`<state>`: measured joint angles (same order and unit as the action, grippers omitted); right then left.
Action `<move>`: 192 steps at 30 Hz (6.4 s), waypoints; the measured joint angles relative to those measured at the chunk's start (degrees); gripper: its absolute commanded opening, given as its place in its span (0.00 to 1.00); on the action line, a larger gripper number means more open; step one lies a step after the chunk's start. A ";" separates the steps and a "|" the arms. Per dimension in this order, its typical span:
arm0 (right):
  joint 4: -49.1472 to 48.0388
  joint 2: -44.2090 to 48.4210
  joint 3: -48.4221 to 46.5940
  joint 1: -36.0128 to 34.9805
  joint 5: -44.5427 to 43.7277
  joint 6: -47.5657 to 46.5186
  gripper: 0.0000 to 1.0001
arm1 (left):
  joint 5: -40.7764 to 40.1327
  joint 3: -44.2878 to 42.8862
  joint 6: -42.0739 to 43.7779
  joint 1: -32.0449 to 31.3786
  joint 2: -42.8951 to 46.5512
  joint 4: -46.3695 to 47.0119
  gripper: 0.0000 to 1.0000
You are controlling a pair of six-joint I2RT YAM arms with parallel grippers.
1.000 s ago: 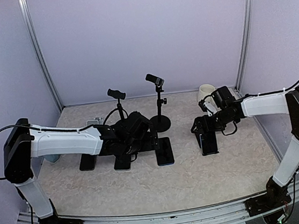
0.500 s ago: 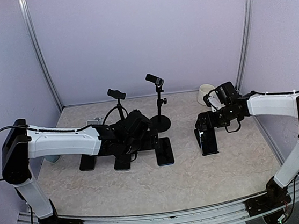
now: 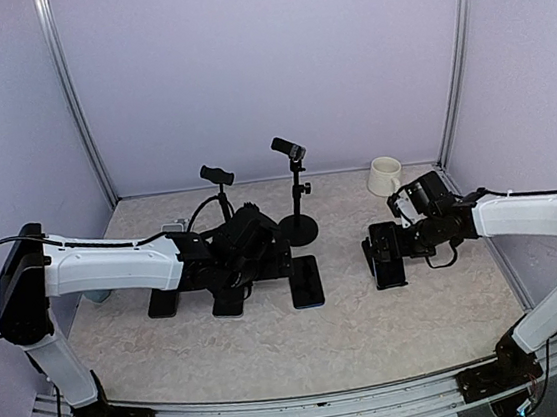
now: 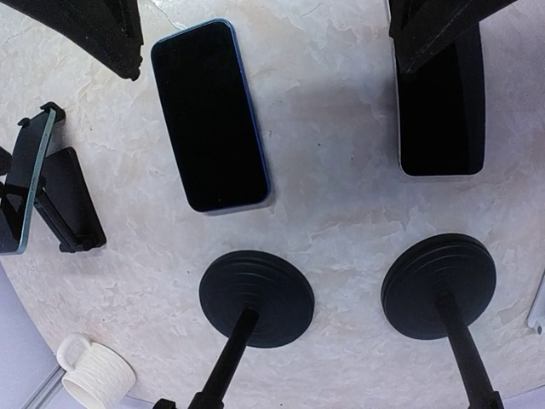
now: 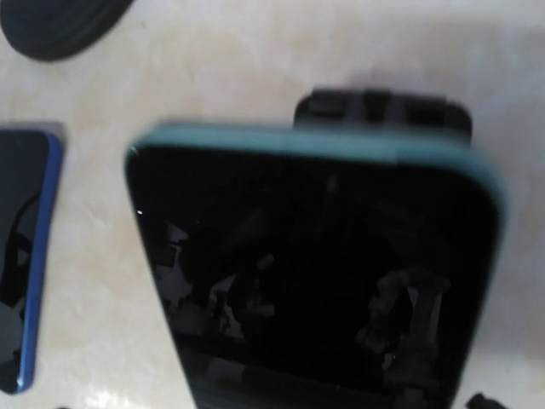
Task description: Remove the phone from the phone stand
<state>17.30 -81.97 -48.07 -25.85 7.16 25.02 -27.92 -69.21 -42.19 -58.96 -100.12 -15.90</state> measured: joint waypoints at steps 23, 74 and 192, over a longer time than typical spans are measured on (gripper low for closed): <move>2.21 4.09 9.73 -7.37 -5.99 7.87 0.85 | 0.04 0.76 -0.04 0.13 0.00 0.02 0.99; -4.22 -16.04 -2.69 -5.92 -13.92 3.21 0.47 | 0.04 4.09 -0.76 2.56 2.01 0.07 0.99; 10.67 -4.37 -12.46 -3.96 -9.55 0.39 0.60 | -0.90 13.70 3.32 4.28 17.66 9.90 0.99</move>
<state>27.97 -86.35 -60.53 -29.80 -2.39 25.41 -28.82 -55.51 -38.87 -54.68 -82.46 -6.00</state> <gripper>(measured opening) 0.744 0.989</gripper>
